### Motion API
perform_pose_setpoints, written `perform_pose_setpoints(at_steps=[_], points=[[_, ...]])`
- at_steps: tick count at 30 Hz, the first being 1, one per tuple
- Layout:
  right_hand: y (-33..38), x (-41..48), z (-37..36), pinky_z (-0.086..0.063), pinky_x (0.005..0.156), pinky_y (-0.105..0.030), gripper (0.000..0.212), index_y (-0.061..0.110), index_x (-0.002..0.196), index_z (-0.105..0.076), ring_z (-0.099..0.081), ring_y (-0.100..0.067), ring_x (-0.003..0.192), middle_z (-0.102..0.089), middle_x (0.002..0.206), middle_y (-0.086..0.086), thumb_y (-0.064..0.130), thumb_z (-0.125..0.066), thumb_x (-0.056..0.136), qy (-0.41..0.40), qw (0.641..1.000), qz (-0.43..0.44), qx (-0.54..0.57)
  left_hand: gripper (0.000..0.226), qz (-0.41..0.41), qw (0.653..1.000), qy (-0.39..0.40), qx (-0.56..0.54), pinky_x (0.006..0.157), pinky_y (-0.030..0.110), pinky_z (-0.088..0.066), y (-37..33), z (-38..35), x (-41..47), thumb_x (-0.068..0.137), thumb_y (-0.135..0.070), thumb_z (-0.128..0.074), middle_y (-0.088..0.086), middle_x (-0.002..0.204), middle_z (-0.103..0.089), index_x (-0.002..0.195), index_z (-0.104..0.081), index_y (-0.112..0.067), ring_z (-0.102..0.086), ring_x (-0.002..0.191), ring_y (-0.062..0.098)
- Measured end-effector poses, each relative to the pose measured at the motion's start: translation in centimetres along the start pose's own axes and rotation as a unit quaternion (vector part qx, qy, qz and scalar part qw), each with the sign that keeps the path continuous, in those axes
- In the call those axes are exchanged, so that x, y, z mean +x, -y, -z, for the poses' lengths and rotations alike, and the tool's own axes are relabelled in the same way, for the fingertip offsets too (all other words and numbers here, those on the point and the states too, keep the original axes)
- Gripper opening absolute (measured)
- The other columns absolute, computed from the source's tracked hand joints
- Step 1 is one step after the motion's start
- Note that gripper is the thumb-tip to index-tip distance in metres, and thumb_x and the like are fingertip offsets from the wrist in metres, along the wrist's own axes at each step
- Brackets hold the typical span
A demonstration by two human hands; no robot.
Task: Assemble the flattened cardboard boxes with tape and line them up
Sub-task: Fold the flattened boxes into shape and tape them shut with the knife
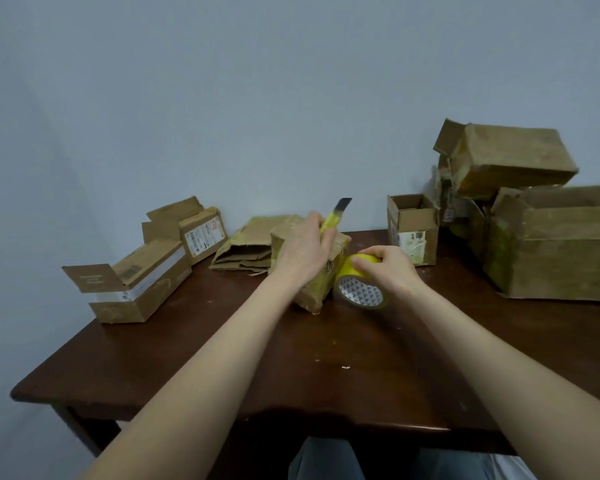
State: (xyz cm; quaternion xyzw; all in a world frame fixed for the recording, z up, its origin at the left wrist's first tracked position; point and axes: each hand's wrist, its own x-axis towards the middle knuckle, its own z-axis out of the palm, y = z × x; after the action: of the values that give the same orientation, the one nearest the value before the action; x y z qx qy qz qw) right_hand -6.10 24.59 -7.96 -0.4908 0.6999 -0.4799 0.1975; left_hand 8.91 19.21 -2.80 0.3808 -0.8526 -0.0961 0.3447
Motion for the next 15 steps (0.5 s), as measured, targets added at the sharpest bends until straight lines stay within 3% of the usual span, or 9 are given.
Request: perform_pose_setpoints(at_steps=[4, 9, 15], points=[[-0.9, 0.1, 0.9, -0.047, 0.077, -0.031, 0.030, 0.014, 0.109, -0.070, -0.060, -0.017, 0.094, -0.065, 0.098, 0.001, 0.036, -0.067, 0.087, -0.012, 1.000, -0.016, -0.004, 0.026, 0.027, 0.996, 0.069, 0.049, 0.070, 0.039, -0.038, 0.5, -1.5, 1.7, 0.100, -0.037, -0.038, 0.008, 0.088, -0.054, 0.095, -0.042, -0.011, -0.055, 0.089, 0.033], [-0.5, 0.7, 0.8, -0.048, 0.076, -0.032, 0.026, 0.014, 0.102, -0.071, -0.059, -0.017, 0.090, -0.064, 0.092, 0.000, 0.035, -0.064, 0.089, -0.003, 1.000, 0.005, -0.030, 0.028, 0.074, 0.994, 0.053, 0.061, 0.073, 0.040, -0.043, 1.8, -1.1, 2.4, 0.100, -0.036, -0.039, 0.016, 0.096, -0.063, 0.102, -0.047, -0.009, -0.058, 0.091, 0.036], [-0.6, 1.1, -0.1, -0.042, 0.073, -0.027, 0.026, 0.013, 0.102, -0.072, -0.060, -0.018, 0.091, -0.066, 0.093, -0.001, 0.034, -0.064, 0.089, 0.002, 1.000, 0.001, -0.025, 0.021, 0.051, 0.996, 0.019, 0.064, 0.068, 0.040, -0.043, 0.2, -1.8, 1.7, 0.101, -0.031, -0.039, 0.014, 0.088, -0.060, 0.096, -0.040, -0.011, -0.057, 0.082, 0.034]])
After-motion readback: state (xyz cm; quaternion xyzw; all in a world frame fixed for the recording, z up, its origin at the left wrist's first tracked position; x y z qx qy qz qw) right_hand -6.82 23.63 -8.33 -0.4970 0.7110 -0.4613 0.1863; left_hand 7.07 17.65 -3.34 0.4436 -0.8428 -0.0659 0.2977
